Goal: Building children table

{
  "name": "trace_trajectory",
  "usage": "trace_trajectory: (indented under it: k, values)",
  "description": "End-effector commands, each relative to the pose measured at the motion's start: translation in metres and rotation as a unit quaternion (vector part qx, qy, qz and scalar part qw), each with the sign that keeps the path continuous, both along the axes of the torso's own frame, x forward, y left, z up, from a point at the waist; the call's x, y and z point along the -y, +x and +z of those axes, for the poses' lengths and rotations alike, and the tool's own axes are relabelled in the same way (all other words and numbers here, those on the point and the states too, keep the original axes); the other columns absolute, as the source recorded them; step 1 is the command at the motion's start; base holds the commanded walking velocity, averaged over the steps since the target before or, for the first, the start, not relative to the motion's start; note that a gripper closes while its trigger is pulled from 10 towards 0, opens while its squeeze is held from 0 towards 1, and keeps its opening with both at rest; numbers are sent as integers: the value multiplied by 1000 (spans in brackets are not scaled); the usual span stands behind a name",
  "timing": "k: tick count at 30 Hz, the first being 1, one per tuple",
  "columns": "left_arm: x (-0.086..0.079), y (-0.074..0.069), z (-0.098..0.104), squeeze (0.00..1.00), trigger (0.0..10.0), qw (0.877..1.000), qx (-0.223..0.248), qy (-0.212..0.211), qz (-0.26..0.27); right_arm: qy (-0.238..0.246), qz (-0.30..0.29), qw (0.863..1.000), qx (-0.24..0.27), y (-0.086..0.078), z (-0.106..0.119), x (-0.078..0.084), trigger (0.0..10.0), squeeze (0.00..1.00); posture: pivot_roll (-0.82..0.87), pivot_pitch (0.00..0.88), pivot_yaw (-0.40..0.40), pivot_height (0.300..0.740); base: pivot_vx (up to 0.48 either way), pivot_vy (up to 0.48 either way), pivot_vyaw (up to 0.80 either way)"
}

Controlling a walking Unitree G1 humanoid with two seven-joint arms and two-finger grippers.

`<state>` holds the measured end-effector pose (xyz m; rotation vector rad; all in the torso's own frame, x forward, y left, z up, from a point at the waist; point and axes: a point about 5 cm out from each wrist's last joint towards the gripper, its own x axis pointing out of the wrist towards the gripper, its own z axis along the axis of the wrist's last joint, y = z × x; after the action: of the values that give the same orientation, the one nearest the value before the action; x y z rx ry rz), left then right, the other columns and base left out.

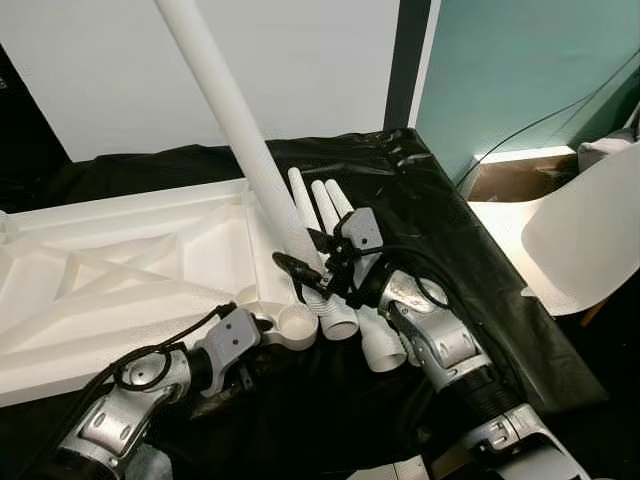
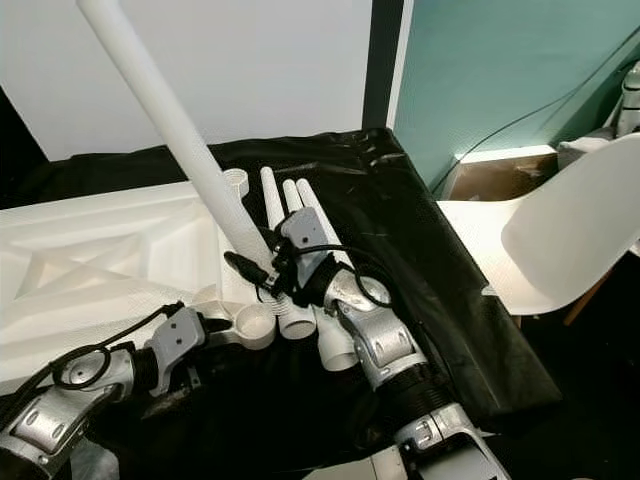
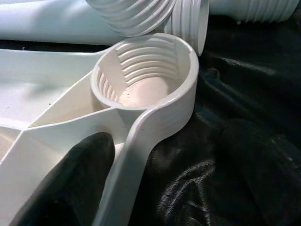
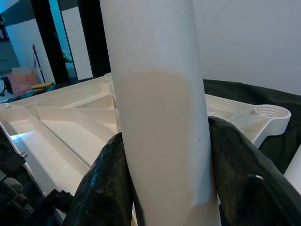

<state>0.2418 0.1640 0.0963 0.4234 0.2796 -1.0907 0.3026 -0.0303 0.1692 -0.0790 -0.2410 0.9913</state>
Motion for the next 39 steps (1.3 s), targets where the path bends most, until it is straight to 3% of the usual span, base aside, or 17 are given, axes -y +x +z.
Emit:
trace_trajectory:
  k: [1, 2, 3, 5, 12, 18, 21, 25, 26, 27, 28, 29, 30, 31, 32, 38, 39]
  values:
    - [-5, -1, -1, 267, 10000, 1000, -6, -2, 13, 0, 4, 1000, -19, -1, -9, 0, 10000, 0, 70, 0, -12, 740, 0, 0, 0]
    - [-5, 0, 4, 0, 10000, 1000, -1, -19, 15, 2, 5, 1000, -19, -1, -8, -1, 10000, 0, 70, 0, -11, 740, 0, 0, 0]
    - [-5, 0, 4, 0, 10000, 1000, -1, -19, 15, 2, 5, 1000, -19, -1, -8, -1, 10000, 0, 70, 0, -11, 740, 0, 0, 0]
    - [-10, 3, 27, 0, 10000, 995, 11, -90, 37, 7, 10, 1000, -18, 0, -7, -4, 10000, 0, 69, 0, -12, 740, 0, 0, 0]
    - [-19, 9, 44, 0, 10000, 986, 34, -145, 79, 4, 30, 1000, -8, -1, -5, -8, 10000, 0, 72, 0, -14, 740, 0, 0, 0]
    - [-27, 16, 56, 0, 10000, 970, 61, -198, 127, -4, 54, 999, 8, -2, -2, -11, 10000, 0, 78, 0, -20, 740, 0, 0, 0]
    - [-31, 21, 65, 0, 10000, 952, 79, -245, 163, -11, 88, 996, 6, -9, -7, -11, 10000, 0, 85, 0, -21, 740, 0, 0, 0]
    - [-31, 23, 69, 0, 10000, 946, 81, -263, 169, -14, 95, 995, 3, -11, -10, -10, 10000, 0, 85, 0, -21, 740, 0, 0, 0]
    - [-32, 22, 77, 0, 10000, 933, 79, -309, 169, -15, 97, 995, 3, -12, -10, -9, 10000, 0, 79, 0, -16, 740, 0, 0, 0]
    - [-35, 20, 88, 133, 10000, 915, 77, -362, 160, -15, 94, 995, 3, -11, -10, -8, 10000, 0, 75, 0, -13, 740, 0, 0, 0]
    - [-35, 20, 88, 133, 10000, 915, 77, -362, 160, -15, 94, 995, 3, -11, -10, -8, 10000, 0, 75, 0, -13, 740, 0, 0, 0]
    - [-37, 17, 95, 133, 10000, 902, 77, -396, 151, -15, 91, 996, 4, -10, -9, -6, 10000, 0, 75, 0, -13, 740, 0, 0, 0]
    - [-39, 15, 101, 867, 10000, 893, 79, -420, 140, -14, 86, 996, 5, -9, -8, -5, 10000, 0, 73, 0, -11, 740, 0, 0, 0]
    - [-39, 15, 101, 867, 10000, 893, 79, -420, 140, -14, 86, 996, 5, -9, -8, -5, 10000, 0, 73, 0, -11, 740, 0, 0, 0]
    - [-41, 12, 106, 1000, 10000, 888, 80, -435, 127, -13, 81, 997, 5, -8, -8, -4, 10000, 0, 70, 0, -10, 740, 0, 0, 0]
    - [-50, 1, 111, 1000, 10000, 883, 71, -455, 90, -12, 75, 997, 7, -5, -7, -4, 10000, 0, 66, 0, -8, 740, 0, 0, 0]
    - [-51, -3, 111, 839, 10000, 884, 71, -454, 81, -12, 75, 997, 7, -5, -7, -4, 10000, 0, 67, 0, -9, 740, 0, 0, 0]
